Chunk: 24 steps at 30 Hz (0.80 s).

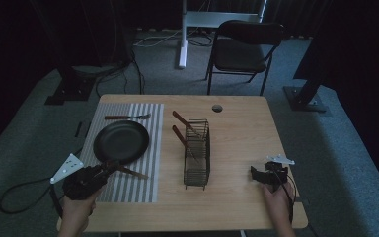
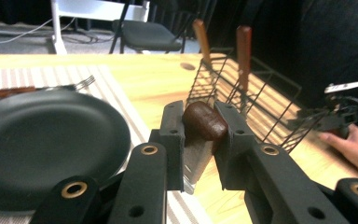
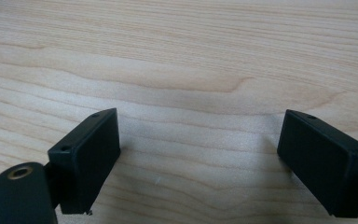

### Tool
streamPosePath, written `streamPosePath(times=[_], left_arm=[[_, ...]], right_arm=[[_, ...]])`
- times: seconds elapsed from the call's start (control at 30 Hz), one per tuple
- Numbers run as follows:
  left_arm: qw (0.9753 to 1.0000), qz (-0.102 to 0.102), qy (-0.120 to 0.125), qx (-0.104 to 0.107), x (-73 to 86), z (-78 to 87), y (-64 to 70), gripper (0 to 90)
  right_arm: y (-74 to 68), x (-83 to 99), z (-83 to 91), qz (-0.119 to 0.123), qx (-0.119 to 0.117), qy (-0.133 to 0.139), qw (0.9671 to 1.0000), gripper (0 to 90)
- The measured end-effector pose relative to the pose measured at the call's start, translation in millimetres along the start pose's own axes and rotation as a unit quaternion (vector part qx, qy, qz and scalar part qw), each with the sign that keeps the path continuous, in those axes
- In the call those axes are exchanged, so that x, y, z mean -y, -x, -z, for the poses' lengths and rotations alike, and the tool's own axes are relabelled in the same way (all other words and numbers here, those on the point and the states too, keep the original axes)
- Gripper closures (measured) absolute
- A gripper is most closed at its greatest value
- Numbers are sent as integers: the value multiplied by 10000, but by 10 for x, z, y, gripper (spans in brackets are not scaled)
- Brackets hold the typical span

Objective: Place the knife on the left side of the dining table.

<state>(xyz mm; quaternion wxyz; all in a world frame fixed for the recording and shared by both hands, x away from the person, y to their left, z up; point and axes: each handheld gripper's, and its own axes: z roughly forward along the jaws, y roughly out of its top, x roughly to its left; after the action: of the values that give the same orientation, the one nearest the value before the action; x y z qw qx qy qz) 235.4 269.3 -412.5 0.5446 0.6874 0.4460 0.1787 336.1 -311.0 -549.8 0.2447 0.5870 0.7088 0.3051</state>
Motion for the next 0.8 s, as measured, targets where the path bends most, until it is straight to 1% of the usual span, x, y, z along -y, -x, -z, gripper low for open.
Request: streamPosePath(times=[0.1, 0.17, 0.2, 0.3, 0.47, 0.6, 0.7, 0.77, 0.8], left_arm=[[10000, 58, -73, 24, 50, -23, -28, 759], [9999, 52, -109, 18, 63, -32, -35, 759], [9999, 90, -131, 53, 82, -55, -56, 758], [9998, 79, -159, 33, 93, -77, -74, 758], [9995, 147, -272, 61, 122, -139, -119, 758], [9993, 216, -312, 69, 130, -123, -166, 757], [9990, 300, -325, -43, 154, -103, -223, 750], [9987, 291, -360, -229, 172, -89, -262, 735], [9985, 324, -365, -262, 183, -81, -286, 729]], right_arm=[[0, 0, 0, 0, 0, 1, 10000, 120], [0, 0, 0, 0, 0, 0, 10000, 120], [0, 0, 0, 0, -1, 0, 10000, 120], [0, 0, 0, 0, 0, 0, 10000, 120], [0, 0, 0, -1, -1, 0, 10000, 120], [0, 0, 0, 0, -1, 1, 10000, 120], [0, 0, 0, 2, -1, 0, 10000, 120], [0, 0, 0, 2, 0, 0, 10000, 120], [0, 0, 0, 0, -1, 0, 10000, 120]])
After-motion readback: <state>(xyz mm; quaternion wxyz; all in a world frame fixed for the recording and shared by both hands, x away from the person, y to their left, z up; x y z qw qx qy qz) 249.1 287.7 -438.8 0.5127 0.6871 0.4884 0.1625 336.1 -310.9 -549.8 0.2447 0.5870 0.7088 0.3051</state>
